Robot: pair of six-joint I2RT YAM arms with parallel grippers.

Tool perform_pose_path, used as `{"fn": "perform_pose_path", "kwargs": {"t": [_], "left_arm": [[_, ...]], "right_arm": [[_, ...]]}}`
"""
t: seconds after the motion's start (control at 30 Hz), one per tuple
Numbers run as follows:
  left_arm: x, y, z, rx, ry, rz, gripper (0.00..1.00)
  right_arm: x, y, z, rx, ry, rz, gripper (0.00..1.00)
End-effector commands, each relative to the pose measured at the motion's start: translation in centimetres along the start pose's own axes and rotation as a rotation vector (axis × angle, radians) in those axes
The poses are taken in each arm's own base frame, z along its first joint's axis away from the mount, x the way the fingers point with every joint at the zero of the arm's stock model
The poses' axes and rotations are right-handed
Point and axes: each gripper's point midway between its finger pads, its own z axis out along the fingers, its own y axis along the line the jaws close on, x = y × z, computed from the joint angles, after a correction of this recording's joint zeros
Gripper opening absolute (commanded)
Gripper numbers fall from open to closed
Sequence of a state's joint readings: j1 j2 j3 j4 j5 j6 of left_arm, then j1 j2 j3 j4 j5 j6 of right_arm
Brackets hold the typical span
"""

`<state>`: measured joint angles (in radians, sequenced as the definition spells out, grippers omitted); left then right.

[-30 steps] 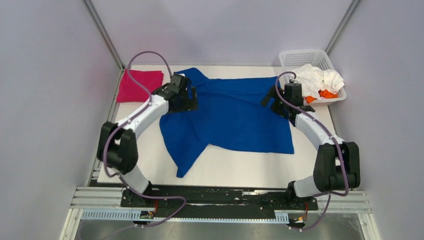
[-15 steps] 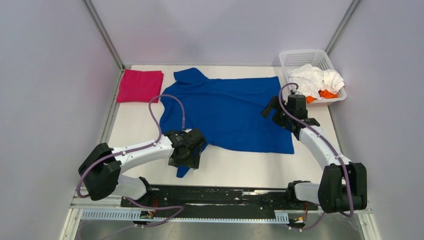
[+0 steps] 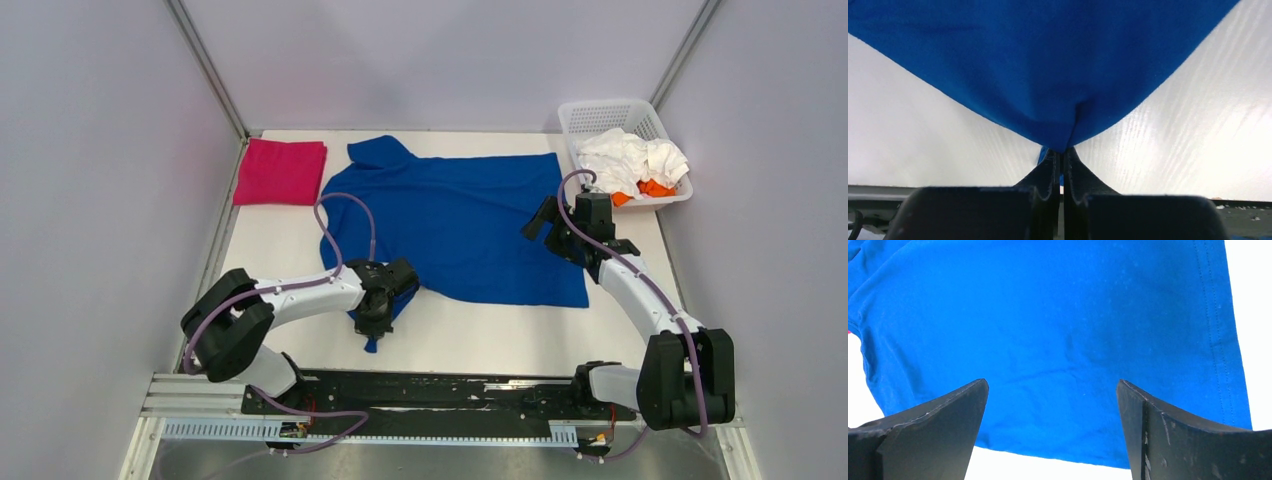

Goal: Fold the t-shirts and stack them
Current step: Flatten out the tshirt

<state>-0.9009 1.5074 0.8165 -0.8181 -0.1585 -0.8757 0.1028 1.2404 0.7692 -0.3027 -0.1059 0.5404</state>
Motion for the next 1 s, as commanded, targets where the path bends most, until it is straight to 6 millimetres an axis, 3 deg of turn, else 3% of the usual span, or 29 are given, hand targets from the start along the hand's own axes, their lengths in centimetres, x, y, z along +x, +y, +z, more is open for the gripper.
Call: {"fn": "perform_pose_path", "kwargs": {"t": [0.0, 0.07, 0.13, 0.2, 0.23, 0.27, 0.3, 0.33, 0.37, 0.4, 0.43, 0.47, 0.5, 0.53, 0.57, 0.6, 0.63, 0.7, 0.8, 0.97], "left_arm": [[-3.9, -2.5, -2.0, 0.160, -0.120, 0.005, 0.00], [-4.9, -3.9, -3.9, 0.323, -0.101, -0.009, 0.00], [-7.4, -4.0, -5.1, 0.429, -0.128, -0.064, 0.00], [-10.8, -3.7, -6.4, 0.505, -0.173, -0.136, 0.00], [-12.7, -3.0, -6.1, 0.520, -0.182, -0.187, 0.00], [-14.1, -3.6, -7.2, 0.585, -0.183, -0.200, 0.02], [-15.8, -3.3, -6.5, 0.605, -0.179, -0.241, 0.04], [-17.9, -3.5, -7.7, 0.660, -0.199, -0.257, 0.06], [-18.9, -3.7, -6.6, 0.659, -0.177, -0.275, 0.08], [-21.1, -3.7, -7.5, 0.676, -0.211, -0.287, 0.15], [-21.7, -3.8, -6.0, 0.660, -0.175, -0.303, 0.20], [-23.8, -3.7, -5.7, 0.660, -0.179, -0.320, 0.25], [-24.3, -3.5, -5.4, 0.647, -0.163, -0.326, 0.40], [-26.1, -3.3, -5.3, 0.638, -0.182, -0.332, 0.50], [-26.3, -2.9, -5.1, 0.614, -0.177, -0.339, 0.75], [-27.5, -2.3, -5.4, 0.582, -0.211, -0.347, 0.87], [-27.6, -2.0, -5.5, 0.562, -0.220, -0.343, 0.96], [-28.0, -1.0, -6.5, 0.523, -0.277, -0.336, 0.99], [-26.8, -0.2, -8.1, 0.520, -0.344, -0.292, 1.00], [-24.1, 1.0, -6.9, 0.432, -0.367, -0.218, 1.00]], "right_arm": [[-0.1, 0.2, -0.4, -0.003, -0.004, -0.014, 1.00], [0.1, 0.1, -0.5, 0.004, 0.008, -0.015, 1.00], [0.1, -0.2, -0.5, 0.021, 0.011, -0.013, 1.00], [0.0, -0.3, -0.3, 0.035, 0.011, -0.014, 1.00], [-0.1, -0.4, -0.3, 0.041, 0.013, -0.016, 1.00], [-0.3, -0.4, -0.2, 0.047, 0.014, -0.018, 1.00], [-0.3, -0.5, -0.1, 0.055, 0.017, -0.019, 1.00], [-0.6, -0.5, 0.0, 0.061, 0.016, -0.020, 1.00], [-0.7, -0.6, 0.1, 0.070, 0.016, -0.019, 1.00], [-0.9, -0.6, 0.2, 0.074, 0.015, -0.019, 1.00], [-0.9, -0.6, 0.3, 0.078, 0.017, -0.020, 1.00], [-1.0, -0.6, 0.4, 0.080, 0.018, -0.021, 1.00], [-1.0, -0.6, 0.4, 0.082, 0.019, -0.020, 1.00], [-1.0, -0.6, 0.5, 0.084, 0.023, -0.020, 1.00], [-0.9, -0.7, 0.4, 0.083, 0.024, -0.021, 1.00], [-0.8, -0.7, 0.4, 0.083, 0.026, -0.021, 1.00], [-0.8, -0.8, 0.4, 0.087, 0.024, -0.023, 1.00], [-0.7, -1.0, 0.2, 0.094, 0.019, -0.023, 1.00], [-0.7, -1.2, 0.0, 0.101, 0.011, -0.024, 1.00], [-0.6, -1.5, -0.1, 0.111, 0.005, -0.023, 1.00]]}}
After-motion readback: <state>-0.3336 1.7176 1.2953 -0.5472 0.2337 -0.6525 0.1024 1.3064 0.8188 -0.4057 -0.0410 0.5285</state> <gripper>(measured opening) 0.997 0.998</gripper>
